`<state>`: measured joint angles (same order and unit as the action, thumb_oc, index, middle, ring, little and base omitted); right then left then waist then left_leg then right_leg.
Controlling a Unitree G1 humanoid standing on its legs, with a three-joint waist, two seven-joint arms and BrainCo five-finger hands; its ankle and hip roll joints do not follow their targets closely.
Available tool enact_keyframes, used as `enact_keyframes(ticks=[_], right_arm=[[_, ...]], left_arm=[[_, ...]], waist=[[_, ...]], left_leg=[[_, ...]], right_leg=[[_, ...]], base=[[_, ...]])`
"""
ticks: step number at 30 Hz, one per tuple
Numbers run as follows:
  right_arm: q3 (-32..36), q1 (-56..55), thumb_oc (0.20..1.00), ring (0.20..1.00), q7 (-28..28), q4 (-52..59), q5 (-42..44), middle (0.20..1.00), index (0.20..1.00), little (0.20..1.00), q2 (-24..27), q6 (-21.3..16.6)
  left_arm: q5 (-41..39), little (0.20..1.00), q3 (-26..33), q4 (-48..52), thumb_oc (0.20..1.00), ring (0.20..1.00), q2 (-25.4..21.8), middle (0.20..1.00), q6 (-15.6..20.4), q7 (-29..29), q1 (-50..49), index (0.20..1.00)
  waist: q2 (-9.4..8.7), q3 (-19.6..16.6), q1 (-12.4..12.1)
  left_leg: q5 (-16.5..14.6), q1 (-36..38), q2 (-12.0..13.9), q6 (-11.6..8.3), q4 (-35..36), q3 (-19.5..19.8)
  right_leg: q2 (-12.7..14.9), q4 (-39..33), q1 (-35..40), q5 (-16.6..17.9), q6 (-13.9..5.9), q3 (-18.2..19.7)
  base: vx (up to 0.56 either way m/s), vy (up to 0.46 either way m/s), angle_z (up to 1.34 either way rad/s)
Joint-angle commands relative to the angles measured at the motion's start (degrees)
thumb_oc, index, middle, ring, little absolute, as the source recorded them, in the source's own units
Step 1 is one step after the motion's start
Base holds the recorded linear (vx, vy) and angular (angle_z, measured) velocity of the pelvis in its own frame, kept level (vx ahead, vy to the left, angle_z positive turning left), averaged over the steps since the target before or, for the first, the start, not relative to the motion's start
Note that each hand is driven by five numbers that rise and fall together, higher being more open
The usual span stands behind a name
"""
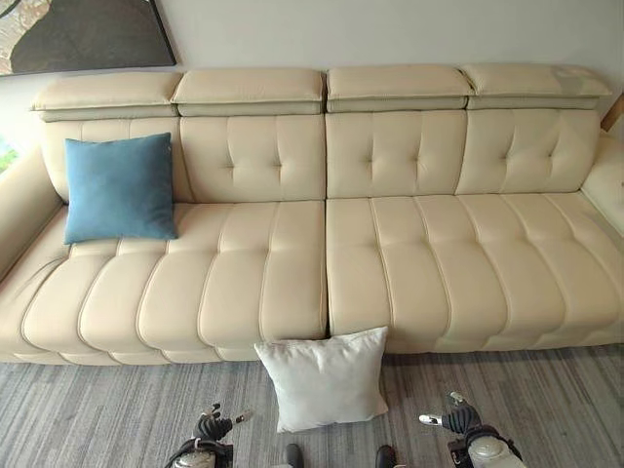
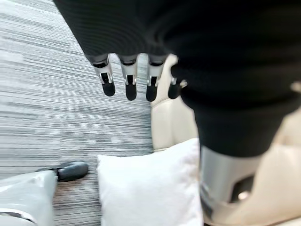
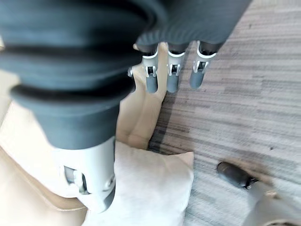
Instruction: Pick up all the scattered cushions and arrange them neatly on the sofa.
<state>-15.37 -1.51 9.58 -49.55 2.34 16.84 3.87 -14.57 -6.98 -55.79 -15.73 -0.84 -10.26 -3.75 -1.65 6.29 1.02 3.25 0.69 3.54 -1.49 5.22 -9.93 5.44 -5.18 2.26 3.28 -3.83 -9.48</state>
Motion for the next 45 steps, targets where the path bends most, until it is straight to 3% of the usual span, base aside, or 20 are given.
enact_keyframes(ticks=[1,2,6,7,8,10,11,16,21,30,38,42,45], right_arm=[[-1.6,5.8,1.0,1.0,1.9,-1.2,-0.6,1.0,1.0,1.0,1.4,-1.4],[-1.6,7.9,1.0,1.0,3.1,-1.7,0.0,1.0,1.0,1.0,2.2,-1.4],[-0.8,12.4,1.0,1.0,5.3,-3.0,2.2,1.0,1.0,1.0,4.5,-1.8],[0.1,15.8,1.0,1.0,7.0,-3.7,4.5,1.0,1.0,1.0,6.4,-2.1],[0.1,15.8,1.0,1.0,7.0,-3.8,4.5,1.0,1.0,1.0,6.4,-2.1],[1.1,22.2,1.0,1.0,9.0,-5.4,8.1,1.0,1.0,1.0,10.0,-2.8],[1.1,23.8,1.0,1.0,9.6,-5.8,8.9,1.0,1.0,1.0,10.5,-3.0],[1.3,31.9,1.0,1.0,13.0,-6.7,12.9,1.0,1.0,1.0,11.7,-5.1],[-0.6,38.5,1.0,1.0,15.6,-3.7,13.0,1.0,1.0,1.0,12.7,-6.5],[-6.5,55.2,1.0,1.0,21.2,3.6,11.9,1.0,1.0,1.0,13.6,-9.2],[-9.3,63.5,1.0,1.0,26.0,9.4,9.1,1.0,1.0,1.0,11.1,-12.6],[-8.2,62.7,1.0,1.0,24.3,15.4,12.5,1.0,1.0,1.0,7.2,-17.5],[-7.9,62.1,1.0,1.0,22.8,15.3,14.3,1.0,1.0,1.0,4.9,-18.9]], left_arm=[[1.5,1.0,-0.8,-1.8,1.0,1.0,-2.0,1.0,1.3,-2.7,6.4,1.0],[0.6,1.0,-1.1,-1.7,1.0,1.0,-2.9,1.0,1.8,-3.8,8.3,1.0],[-0.5,1.0,-1.9,-1.5,1.0,1.0,-5.3,1.0,3.2,-5.8,12.9,1.0],[-1.5,1.0,-2.0,-1.9,1.0,1.0,-7.7,1.0,4.0,-7.0,16.6,1.0],[-1.5,1.0,-2.0,-1.9,1.0,1.0,-7.7,1.0,4.0,-7.0,16.6,1.0],[-2.9,1.0,-2.0,-4.3,1.0,1.0,-11.9,1.0,4.6,-8.3,22.8,1.0],[-3.0,1.0,-2.0,-5.4,1.0,1.0,-12.9,1.0,4.6,-8.5,24.4,1.0],[-4.2,1.0,-2.3,-7.6,1.0,1.0,-15.9,1.0,4.9,-10.3,30.6,1.0],[-3.6,1.0,-3.9,-7.1,1.0,1.0,-17.8,1.0,5.0,-12.3,36.3,1.0],[-2.7,1.0,-11.2,-0.8,1.0,1.0,-18.3,1.0,6.8,-17.6,53.8,1.0],[3.1,1.0,-19.6,6.2,1.0,1.0,-18.1,1.0,8.3,-23.6,66.1,1.0],[6.5,1.0,-21.4,17.0,1.0,1.0,-14.6,1.0,9.7,-26.7,66.8,1.0],[5.5,1.0,-20.9,18.7,1.0,1.0,-11.1,1.0,10.5,-26.6,65.5,1.0]], waist=[[-0.18,4.3,-0.2],[-0.47,6.7,-0.5],[-0.89,9.6,-0.7],[-1.09,11.2,-0.6],[-1.09,11.1,-0.6],[-0.9,13.0,-0.6],[-0.74,13.6,-0.6],[-0.06,17.4,-0.5],[-0.1,19.1,0.1],[-0.38,18.8,0.8],[-0.37,15.8,1.1],[-0.1,13.8,0.9],[0.04,13.5,0.6]], left_leg=[[-4.8,2.7,0.9,-1.03,-0.4,1.5],[-4.6,-1.0,1.0,-1.06,-2.7,1.8],[-5.0,-10.2,1.5,-1.16,-8.0,2.4],[-4.8,-16.3,1.7,-1.39,-11.1,2.9],[-4.9,-16.4,1.7,-1.39,-11.2,2.9],[-4.9,-23.9,1.9,-1.64,-15.0,3.5],[-6.5,-25.1,2.0,-2.03,-16.2,4.0],[-8.4,-37.6,2.4,-1.74,-25.0,5.2],[-10.6,-49.7,3.0,-1.32,-33.8,6.6],[-12.5,-69.7,2.0,-0.48,-44.2,8.8],[-13.0,-80.7,1.1,0.18,-49.0,9.8],[-13.4,-84.5,0.2,0.48,-50.8,10.1],[-13.4,-86.1,0.0,0.46,-51.9,10.4]], right_leg=[[2.9,3.9,1.1,-8.2,-3.47,-1.0],[3.0,5.2,-1.9,-8.2,-3.16,-0.7],[3.4,9.1,-10.6,-8.0,-2.46,-0.1],[3.5,11.8,-16.3,-7.6,-2.08,0.2],[3.5,11.9,-16.5,-7.6,-2.07,0.2],[3.9,16.1,-24.0,-7.7,-1.56,0.1],[3.7,17.9,-25.5,-9.2,-1.69,0.5],[4.6,26.9,-38.2,-11.0,-1.07,1.2],[5.2,36.2,-50.4,-13.0,-0.43,2.1],[6.1,47.6,-70.3,-15.2,-0.27,3.0],[6.9,53.2,-81.5,-16.1,-0.67,3.6],[6.9,54.7,-85.4,-16.1,-1.04,4.3],[7.0,55.6,-86.9,-16.0,-1.09,4.6]], base=[[-0.17,-0.045,-0.03],[-0.13,-0.037,-0.02],[-0.24,-0.047,0.06],[-0.23,-0.041,0.08],[-0.24,-0.042,0.02],[-0.13,-0.026,-0.03],[-0.07,-0.016,-0.06],[-0.11,0.008,0.01],[-0.06,0.007,0.14],[0.01,-0.007,0.07],[0.04,0.008,0.02],[0.04,0.032,0.05],[0.02,0.023,0.01]])
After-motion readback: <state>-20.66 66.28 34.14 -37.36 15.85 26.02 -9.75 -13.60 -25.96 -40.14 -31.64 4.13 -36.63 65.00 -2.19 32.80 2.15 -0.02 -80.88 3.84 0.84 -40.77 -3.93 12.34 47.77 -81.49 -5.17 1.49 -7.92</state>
